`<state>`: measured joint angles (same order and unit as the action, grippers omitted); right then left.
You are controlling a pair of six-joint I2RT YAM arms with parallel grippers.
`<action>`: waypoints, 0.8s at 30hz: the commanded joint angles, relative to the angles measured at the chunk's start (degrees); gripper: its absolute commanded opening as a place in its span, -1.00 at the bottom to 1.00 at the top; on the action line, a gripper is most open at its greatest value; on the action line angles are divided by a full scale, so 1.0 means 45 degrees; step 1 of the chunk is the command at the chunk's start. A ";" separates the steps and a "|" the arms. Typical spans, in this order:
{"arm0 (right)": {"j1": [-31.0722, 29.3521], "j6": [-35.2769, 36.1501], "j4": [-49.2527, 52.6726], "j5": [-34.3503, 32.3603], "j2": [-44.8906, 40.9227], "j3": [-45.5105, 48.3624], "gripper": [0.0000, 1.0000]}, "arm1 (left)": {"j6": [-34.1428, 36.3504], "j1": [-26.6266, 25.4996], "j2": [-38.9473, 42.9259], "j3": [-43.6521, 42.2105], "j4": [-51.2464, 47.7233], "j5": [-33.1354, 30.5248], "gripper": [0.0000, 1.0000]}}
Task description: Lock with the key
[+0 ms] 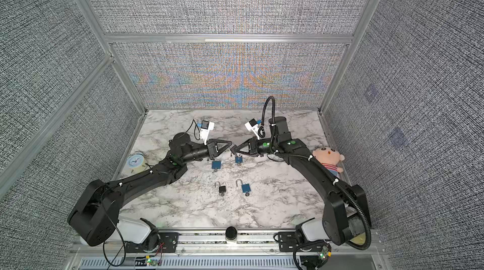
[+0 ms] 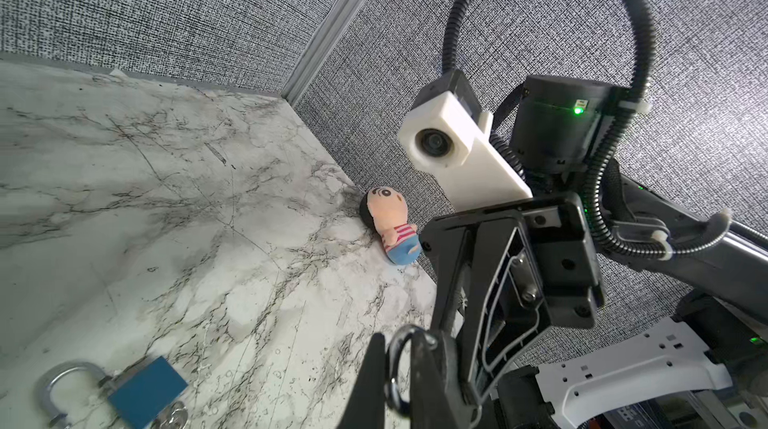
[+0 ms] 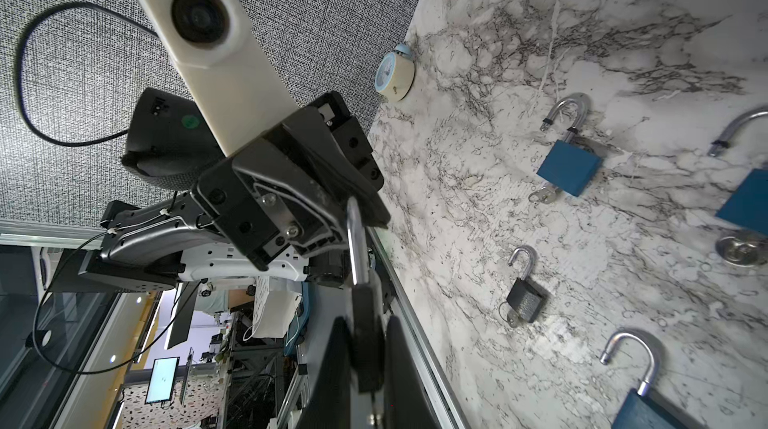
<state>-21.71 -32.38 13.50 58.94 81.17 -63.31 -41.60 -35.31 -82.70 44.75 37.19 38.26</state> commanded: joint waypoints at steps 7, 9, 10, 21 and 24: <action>-0.0069 -0.0626 -0.2995 -0.0646 0.0105 -0.0208 -1.00 | 0.0360 -0.0544 -0.0025 -0.0239 -0.1428 0.1788 -1.00; -0.0057 -0.0647 -0.3014 -0.0740 0.0116 -0.0238 -1.00 | 0.0316 -0.0581 -0.0035 -0.0311 -0.1429 0.1820 -1.00; -0.0059 -0.0637 -0.3037 -0.0768 0.0122 -0.0248 -1.00 | 0.0300 -0.0591 -0.0025 -0.0352 -0.1411 0.1830 -1.00; -0.0055 -0.0849 -0.3519 -0.1242 0.0429 -0.0608 -1.00 | 0.0132 -0.0749 0.0117 -0.0776 -0.1135 0.2117 -1.00; -0.0054 -0.0937 -0.3745 -0.1355 0.0506 -0.0677 -1.00 | 0.0085 -0.0786 0.0187 -0.0986 -0.1000 0.2103 -1.00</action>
<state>-21.96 -33.45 13.23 57.19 83.24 -64.42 -43.75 -36.95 -81.87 41.50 39.72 33.32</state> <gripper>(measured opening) 0.084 0.115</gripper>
